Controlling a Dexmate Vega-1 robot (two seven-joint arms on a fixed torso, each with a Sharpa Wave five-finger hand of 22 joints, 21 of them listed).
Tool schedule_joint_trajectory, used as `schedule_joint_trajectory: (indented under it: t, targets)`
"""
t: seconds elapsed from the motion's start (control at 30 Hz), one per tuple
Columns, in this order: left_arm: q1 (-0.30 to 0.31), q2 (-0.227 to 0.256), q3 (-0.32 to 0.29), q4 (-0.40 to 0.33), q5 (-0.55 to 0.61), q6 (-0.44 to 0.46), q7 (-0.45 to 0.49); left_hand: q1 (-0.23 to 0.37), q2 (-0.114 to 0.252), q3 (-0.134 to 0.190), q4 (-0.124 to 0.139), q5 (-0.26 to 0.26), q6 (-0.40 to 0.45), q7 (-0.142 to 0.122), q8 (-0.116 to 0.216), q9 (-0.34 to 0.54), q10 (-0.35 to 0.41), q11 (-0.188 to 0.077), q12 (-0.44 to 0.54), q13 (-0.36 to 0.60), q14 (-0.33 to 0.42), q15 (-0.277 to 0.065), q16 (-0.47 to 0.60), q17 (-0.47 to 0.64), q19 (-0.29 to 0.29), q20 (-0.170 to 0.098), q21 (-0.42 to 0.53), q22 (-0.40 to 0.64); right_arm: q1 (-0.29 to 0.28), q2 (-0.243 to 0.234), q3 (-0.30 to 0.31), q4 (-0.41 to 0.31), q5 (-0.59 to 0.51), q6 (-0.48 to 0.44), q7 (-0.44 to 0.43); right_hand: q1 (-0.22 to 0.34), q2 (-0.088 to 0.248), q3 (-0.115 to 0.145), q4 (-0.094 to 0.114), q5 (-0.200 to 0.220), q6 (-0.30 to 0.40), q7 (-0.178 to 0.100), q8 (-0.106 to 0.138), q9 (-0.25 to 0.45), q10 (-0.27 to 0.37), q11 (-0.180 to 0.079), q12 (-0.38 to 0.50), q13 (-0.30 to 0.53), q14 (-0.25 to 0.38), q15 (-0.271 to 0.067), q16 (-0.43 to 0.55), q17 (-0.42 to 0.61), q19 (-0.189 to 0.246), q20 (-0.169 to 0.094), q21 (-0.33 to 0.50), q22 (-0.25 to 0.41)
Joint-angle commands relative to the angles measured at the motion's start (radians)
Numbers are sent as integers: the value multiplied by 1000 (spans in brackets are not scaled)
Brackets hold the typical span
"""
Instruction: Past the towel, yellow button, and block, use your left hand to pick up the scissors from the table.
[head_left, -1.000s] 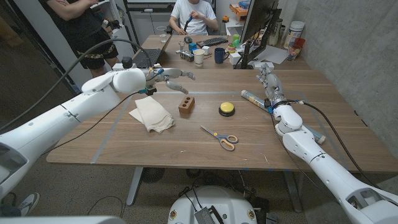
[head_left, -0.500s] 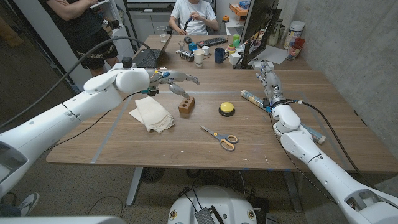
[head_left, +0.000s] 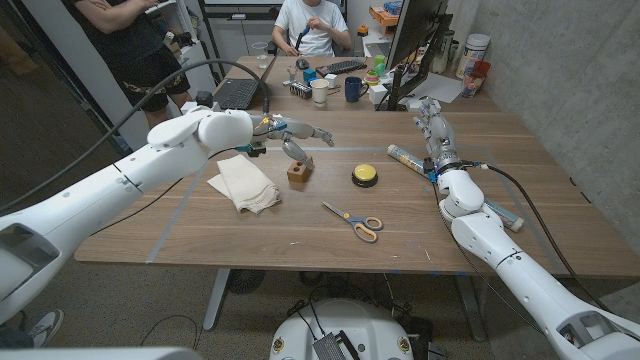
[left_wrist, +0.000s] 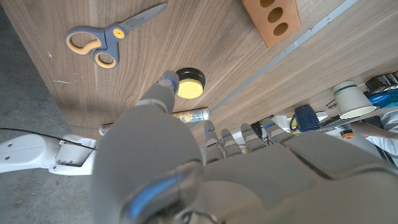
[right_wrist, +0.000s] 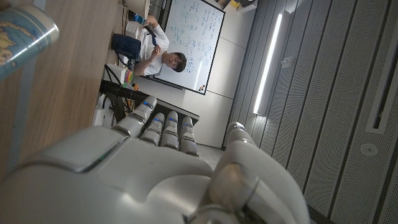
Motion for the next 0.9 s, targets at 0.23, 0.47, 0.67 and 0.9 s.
schedule_joint_trajectory:
  t: [0.23, 0.47, 0.67, 0.9]
  targets:
    - [-22, -44, 17, 22, 0, -54, -60, 54, 18, -1, 1, 3, 57, 5, 38, 13, 3, 10, 14, 8, -3, 10, 9, 4, 10, 14, -6, 1, -3, -1, 2, -24, -6, -25, -19, -12, -4, -1, 0, 7, 7, -4, 3, 2, 0, 1, 0, 4, 8, 6, 0, 2, -9, -28, 2, 4]
    - [-37, -67, 43, 42, 13, -71, -84, 58, 19, -8, 6, 0, 49, 3, 40, 17, -1, 17, 14, 10, -9, 10, 8, 4, 8, 11, -9, 1, 5, 1, 2, -26, -3, -43, -25, -12, -3, 0, -1, 7, 7, -5, 2, 2, -1, 2, 0, 4, 8, 6, -1, 2, -12, -26, 1, 4]
    - [-54, -82, 63, 57, 23, -94, -108, 57, 21, -16, 12, -3, 47, 5, 44, 20, -3, 18, 15, 11, -11, 9, 9, 6, 7, 10, -11, 1, 13, 5, 1, -22, -7, -42, -30, -13, -3, 0, -2, 7, 7, -6, 2, 2, 0, 2, 0, 4, 7, 7, -1, 2, -13, -25, 1, 4]
    - [-72, -108, 87, 87, 33, -98, -134, 59, 24, -22, 16, -5, 46, 9, 48, 23, -6, 20, 15, 12, -14, 10, 9, 6, 4, 10, -13, 2, 20, 10, 2, -13, -4, -41, -30, -13, -3, 0, -3, 7, 8, -5, 2, 2, -1, 2, -1, 4, 8, 6, -1, 2, -13, -25, 1, 4]
